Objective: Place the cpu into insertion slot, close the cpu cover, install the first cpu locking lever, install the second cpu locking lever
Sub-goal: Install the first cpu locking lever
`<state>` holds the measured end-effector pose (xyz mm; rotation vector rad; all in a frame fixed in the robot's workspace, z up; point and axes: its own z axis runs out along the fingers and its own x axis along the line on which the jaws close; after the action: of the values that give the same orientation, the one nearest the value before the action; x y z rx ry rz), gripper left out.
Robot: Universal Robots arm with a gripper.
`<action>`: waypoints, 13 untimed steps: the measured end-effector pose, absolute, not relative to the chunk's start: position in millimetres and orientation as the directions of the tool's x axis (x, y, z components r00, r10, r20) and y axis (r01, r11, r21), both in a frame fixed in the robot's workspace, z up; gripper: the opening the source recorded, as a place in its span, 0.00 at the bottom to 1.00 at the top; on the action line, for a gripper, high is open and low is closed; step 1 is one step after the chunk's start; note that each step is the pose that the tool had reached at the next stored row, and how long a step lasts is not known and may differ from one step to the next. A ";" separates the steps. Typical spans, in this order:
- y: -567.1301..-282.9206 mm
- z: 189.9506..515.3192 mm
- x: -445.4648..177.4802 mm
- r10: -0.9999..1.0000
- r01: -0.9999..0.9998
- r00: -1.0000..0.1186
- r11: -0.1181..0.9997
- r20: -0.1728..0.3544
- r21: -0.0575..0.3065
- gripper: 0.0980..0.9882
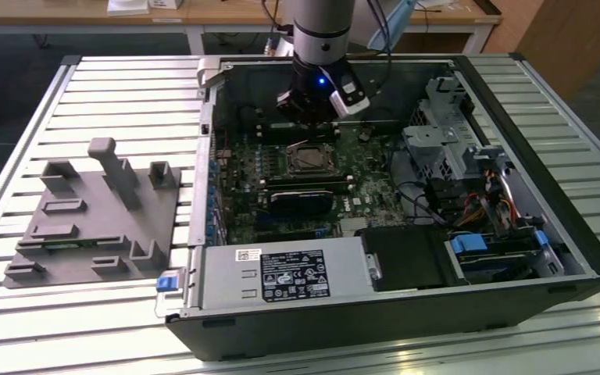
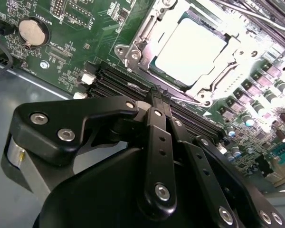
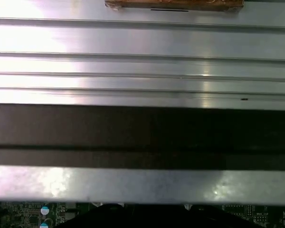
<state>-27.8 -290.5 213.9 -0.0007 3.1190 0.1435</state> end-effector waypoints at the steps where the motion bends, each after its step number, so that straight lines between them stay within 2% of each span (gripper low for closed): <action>1: -290.5 213.4 -27.2 0.000 -0.001 -1.000 0.996 -0.019 0.092 0.01; 13: -290.5 206.9 -18.0 0.000 -0.001 -1.000 0.996 -0.013 0.092 0.01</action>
<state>-18.0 -290.5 206.9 -0.0003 3.1250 0.1438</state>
